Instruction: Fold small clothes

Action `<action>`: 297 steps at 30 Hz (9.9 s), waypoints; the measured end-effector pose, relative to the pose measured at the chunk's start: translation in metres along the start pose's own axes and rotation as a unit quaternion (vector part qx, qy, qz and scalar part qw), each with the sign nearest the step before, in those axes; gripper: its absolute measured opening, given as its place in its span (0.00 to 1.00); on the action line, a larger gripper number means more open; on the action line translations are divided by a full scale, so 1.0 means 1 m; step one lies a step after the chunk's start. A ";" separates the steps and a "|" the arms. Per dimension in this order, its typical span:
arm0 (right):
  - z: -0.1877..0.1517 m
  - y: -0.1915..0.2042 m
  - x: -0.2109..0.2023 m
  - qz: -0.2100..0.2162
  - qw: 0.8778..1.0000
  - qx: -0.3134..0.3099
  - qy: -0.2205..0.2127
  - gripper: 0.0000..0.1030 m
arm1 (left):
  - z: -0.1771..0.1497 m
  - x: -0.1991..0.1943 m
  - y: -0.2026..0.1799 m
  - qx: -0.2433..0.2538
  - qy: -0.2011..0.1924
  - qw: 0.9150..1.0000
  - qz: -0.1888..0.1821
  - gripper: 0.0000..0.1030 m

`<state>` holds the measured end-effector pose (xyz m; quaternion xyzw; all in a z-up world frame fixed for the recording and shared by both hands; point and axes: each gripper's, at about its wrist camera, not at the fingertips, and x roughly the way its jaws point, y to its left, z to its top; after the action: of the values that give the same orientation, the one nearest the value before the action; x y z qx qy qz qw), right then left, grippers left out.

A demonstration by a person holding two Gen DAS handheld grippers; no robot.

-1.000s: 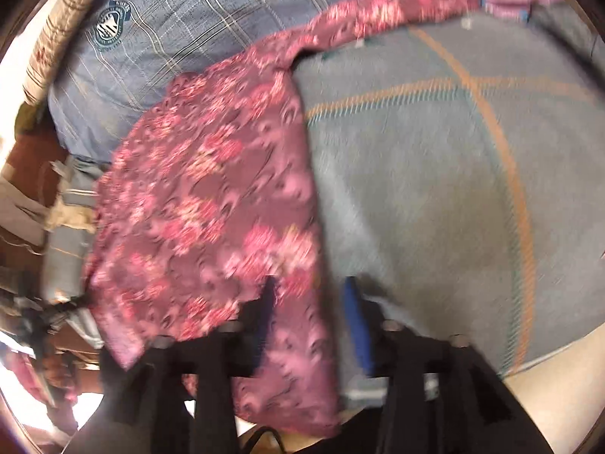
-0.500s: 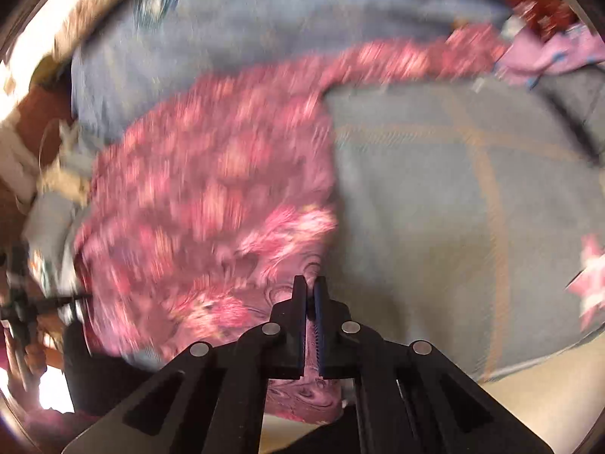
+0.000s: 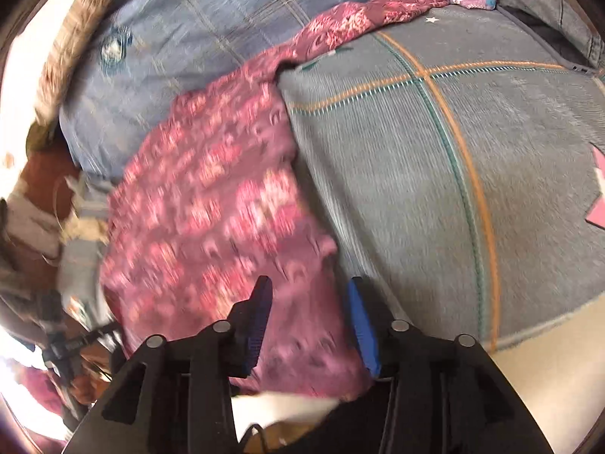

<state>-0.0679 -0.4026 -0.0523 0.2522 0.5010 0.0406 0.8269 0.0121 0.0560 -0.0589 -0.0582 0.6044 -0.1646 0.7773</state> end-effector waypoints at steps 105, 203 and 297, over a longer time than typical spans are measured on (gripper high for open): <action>0.252 0.132 0.061 0.027 0.978 -0.045 -0.199 0.08 | 0.245 0.062 -0.025 -0.058 -0.063 0.995 -0.040 0.75; 0.212 0.231 0.198 -0.023 0.969 -0.239 -0.052 0.01 | 0.221 0.029 0.013 -0.094 -0.165 0.975 -0.112 0.03; 0.172 0.496 0.417 0.204 0.968 -0.016 0.144 0.38 | 0.167 -0.018 0.302 -0.451 -0.222 0.858 -0.103 0.77</action>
<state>0.3766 0.0971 -0.0979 0.3275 0.5517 0.2523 0.7244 0.2247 0.3275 -0.0856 -0.4996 0.4146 0.0643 0.7579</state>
